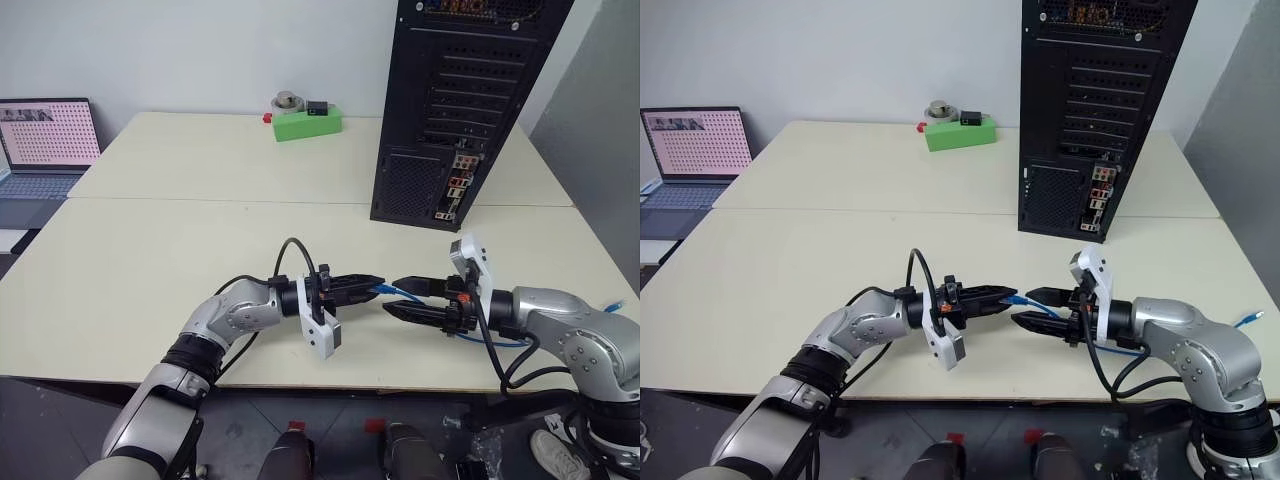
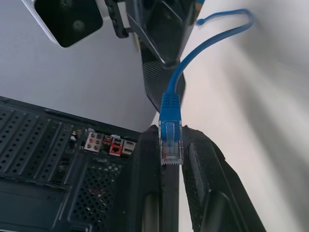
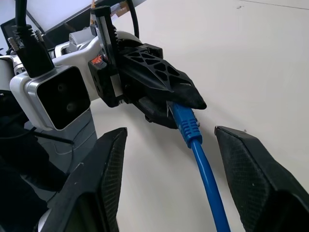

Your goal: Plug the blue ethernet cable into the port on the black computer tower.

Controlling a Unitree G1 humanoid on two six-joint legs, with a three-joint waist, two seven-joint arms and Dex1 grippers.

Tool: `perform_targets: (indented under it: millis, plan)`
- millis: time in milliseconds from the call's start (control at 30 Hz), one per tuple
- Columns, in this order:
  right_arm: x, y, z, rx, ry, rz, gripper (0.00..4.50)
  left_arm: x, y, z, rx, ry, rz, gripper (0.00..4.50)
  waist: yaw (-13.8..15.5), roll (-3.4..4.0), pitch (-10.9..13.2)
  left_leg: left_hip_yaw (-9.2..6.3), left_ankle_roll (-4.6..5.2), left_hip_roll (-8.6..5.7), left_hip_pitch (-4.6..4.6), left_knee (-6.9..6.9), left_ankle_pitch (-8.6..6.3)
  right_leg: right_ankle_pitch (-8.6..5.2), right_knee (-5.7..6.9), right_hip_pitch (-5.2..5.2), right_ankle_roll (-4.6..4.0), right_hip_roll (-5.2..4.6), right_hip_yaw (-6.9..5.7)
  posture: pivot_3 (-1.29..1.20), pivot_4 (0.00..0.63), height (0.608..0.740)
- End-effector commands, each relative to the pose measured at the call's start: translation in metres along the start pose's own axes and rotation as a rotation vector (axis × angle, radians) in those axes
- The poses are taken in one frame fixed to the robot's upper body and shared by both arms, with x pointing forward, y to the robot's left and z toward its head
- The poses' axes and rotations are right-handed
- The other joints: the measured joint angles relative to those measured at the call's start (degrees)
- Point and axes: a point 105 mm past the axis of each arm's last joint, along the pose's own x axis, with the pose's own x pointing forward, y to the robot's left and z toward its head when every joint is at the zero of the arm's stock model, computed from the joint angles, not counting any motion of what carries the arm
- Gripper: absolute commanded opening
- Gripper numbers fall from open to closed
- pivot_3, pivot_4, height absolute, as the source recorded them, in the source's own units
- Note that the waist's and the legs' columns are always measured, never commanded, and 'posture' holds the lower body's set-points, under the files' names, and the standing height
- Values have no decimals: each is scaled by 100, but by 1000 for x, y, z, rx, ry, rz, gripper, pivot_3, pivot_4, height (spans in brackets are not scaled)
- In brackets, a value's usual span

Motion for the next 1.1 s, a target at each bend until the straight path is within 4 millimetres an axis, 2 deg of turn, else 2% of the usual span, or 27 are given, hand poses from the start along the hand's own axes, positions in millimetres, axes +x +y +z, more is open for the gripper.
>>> perform_targets:
  millis: [33, 133, 233, 567, 633, 800, 967, 1033, 1100]
  plan:
    - [3, 3, 13, -26, -42, 26, 3059, 1, 14, 2, 54, -20, 43, 299, 0, 0, 0, -1, 0, 1, 0, 0, 0, 0, 0, 0, 0, 0, -2, 0, 150, 740]
    - [4, 3, 14, -26, -45, 29, 3059, 1, 14, 1, 59, -18, 45, 299, 0, 0, 0, -1, 0, 1, 0, 0, 0, 0, 0, 0, 0, 0, -1, 0, 150, 740]
    - [5, 2, 14, -25, -47, 28, 2570, 1, 15, 1, 61, -16, 50, 299, 0, 0, 0, 0, 0, 0, -1, 0, 0, 0, -1, 0, 0, 0, -1, 0, 150, 740]
    - [8, 1, 16, -26, -53, 23, 308, 3, 15, 4, 64, -25, 59, 299, 0, 0, 0, 0, 0, 0, 0, 0, 0, 0, 0, 0, 0, 0, -1, 0, 150, 740]
    - [8, 1, 15, -27, -49, 25, 0, 3, 15, 5, 63, -32, 58, 299, 0, 0, 0, 0, 0, 0, 0, -1, 0, 0, 0, 0, 0, 0, -1, 0, 150, 740]
    - [8, 1, 15, -19, -46, 32, 0, 3, 11, 6, 56, -38, 35, 299, 0, 0, 0, 0, 0, 1, 0, -1, 0, 0, 0, 0, 0, 0, -1, 0, 150, 740]
    - [7, 1, 15, -12, -39, 35, 0, 2, 7, 0, -41, -3, 34, 299, 0, 0, 0, 0, 0, 1, 0, -1, 0, 0, 0, 0, 0, 0, -1, 0, 150, 740]
    - [4, 1, 14, -14, -34, 29, 0, 1, 5, -6, -95, 37, 27, 1032, 0, 0, 0, 0, 0, 1, -1, -1, 0, 0, 0, 0, 0, 0, -1, 0, 150, 740]
    - [1, 0, 14, -21, -33, 11, 0, -1, 2, -14, -172, 87, 24, 1388, -2, 0, 0, 0, 0, 1, -1, -1, 0, 0, 0, 0, 0, 0, -1, 0, 150, 740]
